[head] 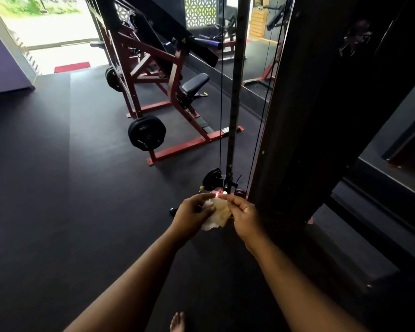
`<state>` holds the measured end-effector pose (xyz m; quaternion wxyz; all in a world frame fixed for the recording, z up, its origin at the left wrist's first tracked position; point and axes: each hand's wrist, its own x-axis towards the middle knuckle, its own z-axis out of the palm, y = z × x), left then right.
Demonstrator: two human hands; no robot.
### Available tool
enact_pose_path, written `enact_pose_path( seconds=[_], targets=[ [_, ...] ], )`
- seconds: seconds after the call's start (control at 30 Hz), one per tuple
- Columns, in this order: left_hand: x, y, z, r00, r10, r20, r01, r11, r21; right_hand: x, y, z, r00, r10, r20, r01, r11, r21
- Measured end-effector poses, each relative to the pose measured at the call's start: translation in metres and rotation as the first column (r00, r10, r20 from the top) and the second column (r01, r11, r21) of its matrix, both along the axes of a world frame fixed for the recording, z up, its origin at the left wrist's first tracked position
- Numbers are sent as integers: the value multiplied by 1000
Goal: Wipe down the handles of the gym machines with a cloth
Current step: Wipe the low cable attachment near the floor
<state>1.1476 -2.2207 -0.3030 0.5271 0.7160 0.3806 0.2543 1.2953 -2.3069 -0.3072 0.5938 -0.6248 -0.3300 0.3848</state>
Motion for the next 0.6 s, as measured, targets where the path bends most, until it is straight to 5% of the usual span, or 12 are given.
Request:
enact_pose_path(
  seconds=[0.1,0.2,0.3,0.4,0.6],
  targets=[
    [5,38,-10,981,19,-195,19,981,193,11,27,-7,999,-19,39,21,998,-61],
    [10,81,-19,948,32,-316,88,930,358,23,62,-23,961,81,266,-43,988,-146],
    [16,122,-29,927,28,-375,135,906,401,28,97,-29,773,221,594,-46,954,-295],
    [24,161,-42,907,-47,-418,207,915,347,27,133,-33,573,199,795,53,959,-279],
    [37,221,-68,787,-162,-595,374,893,251,49,184,-62,728,190,659,129,906,-404]
  ],
)
